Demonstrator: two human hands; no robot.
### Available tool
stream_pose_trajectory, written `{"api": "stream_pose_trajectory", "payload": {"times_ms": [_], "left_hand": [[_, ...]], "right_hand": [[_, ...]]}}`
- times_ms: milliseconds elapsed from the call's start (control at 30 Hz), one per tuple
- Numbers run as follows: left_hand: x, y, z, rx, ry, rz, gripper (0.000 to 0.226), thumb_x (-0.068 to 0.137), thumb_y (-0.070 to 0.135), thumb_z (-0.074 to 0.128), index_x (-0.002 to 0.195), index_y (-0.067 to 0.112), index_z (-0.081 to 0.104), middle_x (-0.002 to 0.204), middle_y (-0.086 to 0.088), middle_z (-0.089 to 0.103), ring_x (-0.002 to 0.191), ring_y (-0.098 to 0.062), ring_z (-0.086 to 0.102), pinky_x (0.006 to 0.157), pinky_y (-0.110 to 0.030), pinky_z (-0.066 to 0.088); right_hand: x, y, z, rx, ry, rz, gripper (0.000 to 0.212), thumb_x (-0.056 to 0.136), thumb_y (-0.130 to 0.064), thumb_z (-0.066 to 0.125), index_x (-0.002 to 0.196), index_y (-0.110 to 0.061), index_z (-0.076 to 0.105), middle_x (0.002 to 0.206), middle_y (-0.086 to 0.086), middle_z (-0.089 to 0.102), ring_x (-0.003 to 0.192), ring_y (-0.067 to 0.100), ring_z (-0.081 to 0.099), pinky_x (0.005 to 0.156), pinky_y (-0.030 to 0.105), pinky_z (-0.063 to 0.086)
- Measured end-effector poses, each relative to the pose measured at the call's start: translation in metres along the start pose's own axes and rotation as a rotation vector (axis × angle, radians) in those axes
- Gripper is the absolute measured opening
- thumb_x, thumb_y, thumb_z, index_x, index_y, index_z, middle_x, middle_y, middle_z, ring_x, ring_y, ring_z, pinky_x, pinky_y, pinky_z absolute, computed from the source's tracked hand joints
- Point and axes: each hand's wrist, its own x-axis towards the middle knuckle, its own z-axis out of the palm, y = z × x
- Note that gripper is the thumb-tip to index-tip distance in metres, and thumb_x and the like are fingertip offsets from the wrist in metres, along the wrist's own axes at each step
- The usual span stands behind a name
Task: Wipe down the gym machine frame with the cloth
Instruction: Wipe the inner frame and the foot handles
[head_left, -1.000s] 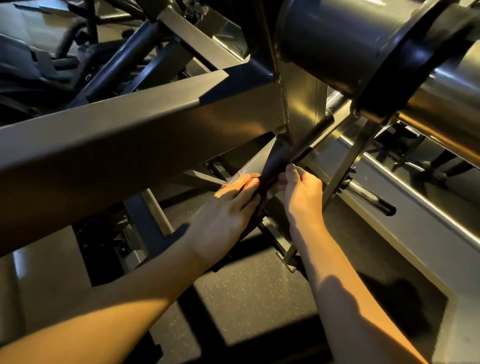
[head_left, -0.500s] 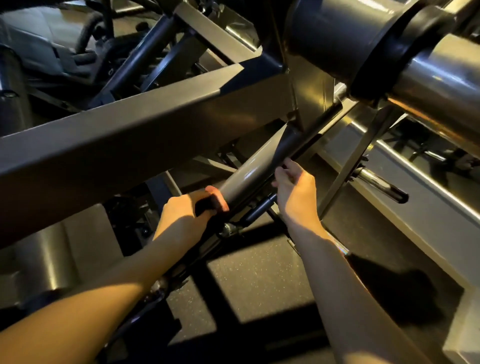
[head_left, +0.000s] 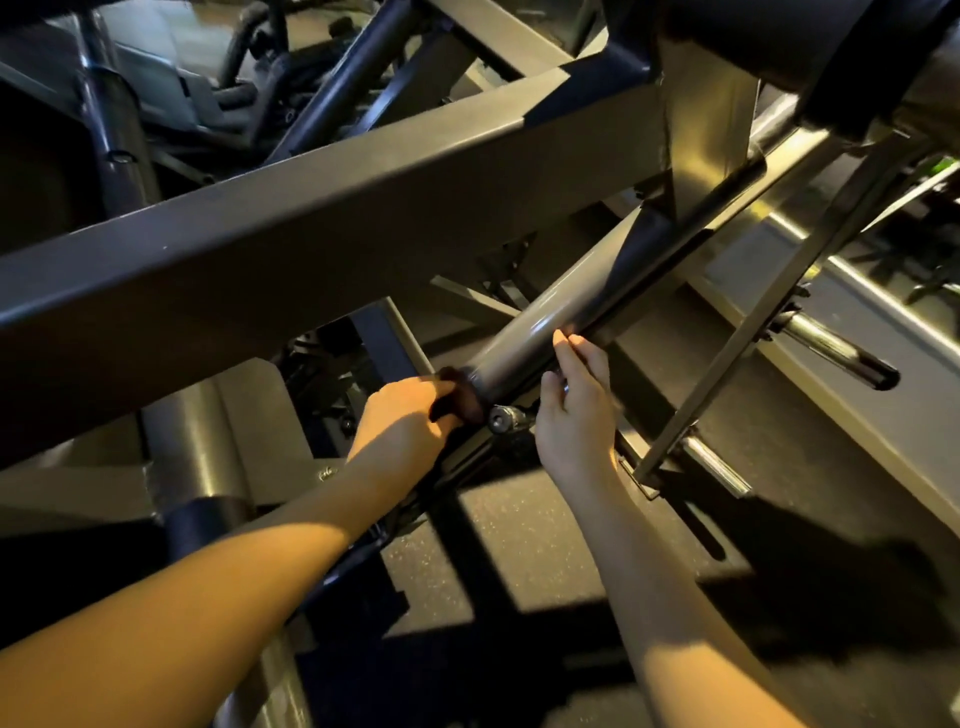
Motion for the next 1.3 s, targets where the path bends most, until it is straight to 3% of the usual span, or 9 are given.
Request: {"api": "stream_pose_trajectory", "payload": {"times_ms": [133, 333, 467, 633, 733, 867, 1133, 1200, 1300], "left_hand": [[0.000, -0.004, 0.016, -0.015, 0.076, 0.108, 0.046, 0.101, 0.024, 0.061, 0.147, 0.028, 0.053, 0.144, -0.002, 0.058, 0.131, -0.024, 0.054, 0.112, -0.027, 0.037], [-0.017, -0.012, 0.011, 0.478, -0.186, -0.025, 0.025, 0.101, 0.019, 0.057, 0.121, 0.011, 0.068, 0.109, -0.009, 0.069, 0.101, -0.028, 0.068, 0.093, -0.037, 0.056], [-0.009, -0.014, 0.007, 0.252, -0.072, 0.032, 0.025, 0.102, 0.029, 0.057, 0.124, 0.020, 0.065, 0.114, -0.002, 0.064, 0.107, -0.021, 0.063, 0.096, -0.031, 0.051], [-0.003, -0.016, 0.026, 0.090, 0.012, 0.169, 0.048, 0.105, 0.031, 0.050, 0.152, 0.034, 0.040, 0.148, -0.001, 0.047, 0.131, -0.020, 0.049, 0.107, -0.024, 0.035], [-0.008, -0.020, 0.031, 0.124, 0.021, 0.113, 0.047, 0.105, 0.030, 0.052, 0.151, 0.027, 0.041, 0.139, -0.004, 0.053, 0.125, -0.021, 0.055, 0.109, -0.033, 0.045], [-0.021, -0.020, 0.032, 0.231, -0.016, 0.023, 0.025, 0.103, 0.020, 0.057, 0.127, 0.015, 0.060, 0.110, -0.004, 0.064, 0.105, -0.022, 0.065, 0.099, -0.040, 0.053], [-0.024, -0.027, 0.010, 0.211, -0.265, -0.415, 0.038, 0.095, 0.018, 0.067, 0.132, 0.009, 0.061, 0.120, -0.013, 0.065, 0.110, -0.031, 0.065, 0.094, -0.039, 0.055], [-0.025, -0.018, 0.004, 0.144, -0.212, -0.392, 0.029, 0.095, 0.021, 0.067, 0.123, 0.014, 0.065, 0.110, -0.008, 0.067, 0.102, -0.027, 0.066, 0.092, -0.040, 0.057], [-0.021, 0.000, -0.003, -0.020, 0.066, -0.120, 0.026, 0.096, 0.023, 0.066, 0.121, 0.028, 0.069, 0.111, 0.002, 0.068, 0.102, -0.019, 0.064, 0.095, -0.036, 0.055]], "right_hand": [[-0.005, 0.006, 0.007, -0.157, 0.015, -0.064, 0.048, 0.104, -0.013, 0.052, 0.151, -0.022, 0.045, 0.166, -0.008, 0.020, 0.154, 0.016, 0.019, 0.122, 0.037, 0.026], [-0.008, 0.010, 0.015, -0.247, -0.023, -0.122, 0.046, 0.104, -0.019, 0.051, 0.150, -0.019, 0.047, 0.168, -0.002, 0.019, 0.154, 0.020, 0.022, 0.123, 0.042, 0.029], [-0.007, 0.011, 0.014, -0.239, -0.068, -0.118, 0.046, 0.105, -0.022, 0.050, 0.151, -0.019, 0.045, 0.169, -0.004, 0.017, 0.154, 0.017, 0.021, 0.123, 0.040, 0.029], [-0.005, 0.015, 0.015, -0.232, -0.074, -0.111, 0.046, 0.106, -0.022, 0.050, 0.151, -0.019, 0.045, 0.169, -0.005, 0.014, 0.154, 0.018, 0.020, 0.122, 0.039, 0.029], [-0.006, 0.017, 0.021, -0.200, -0.061, -0.116, 0.046, 0.106, -0.020, 0.050, 0.151, -0.018, 0.044, 0.169, -0.002, 0.015, 0.154, 0.020, 0.021, 0.122, 0.042, 0.033], [-0.008, 0.014, 0.025, -0.179, -0.064, -0.104, 0.049, 0.105, -0.019, 0.050, 0.153, -0.019, 0.041, 0.170, -0.003, 0.012, 0.154, 0.021, 0.023, 0.120, 0.045, 0.037], [-0.011, 0.006, 0.008, -0.046, -0.142, -0.037, 0.061, 0.105, -0.022, 0.051, 0.160, -0.031, 0.024, 0.169, -0.016, 0.005, 0.155, 0.017, 0.019, 0.121, 0.052, 0.034], [-0.014, 0.007, 0.003, 0.001, -0.137, -0.016, 0.063, 0.105, -0.022, 0.051, 0.159, -0.035, 0.022, 0.167, -0.022, 0.006, 0.151, 0.017, 0.030, 0.116, 0.051, 0.040], [-0.017, 0.007, -0.001, 0.117, -0.132, 0.021, 0.059, 0.106, -0.020, 0.049, 0.158, -0.036, 0.027, 0.166, -0.023, 0.013, 0.152, 0.013, 0.027, 0.119, 0.049, 0.037]]}}
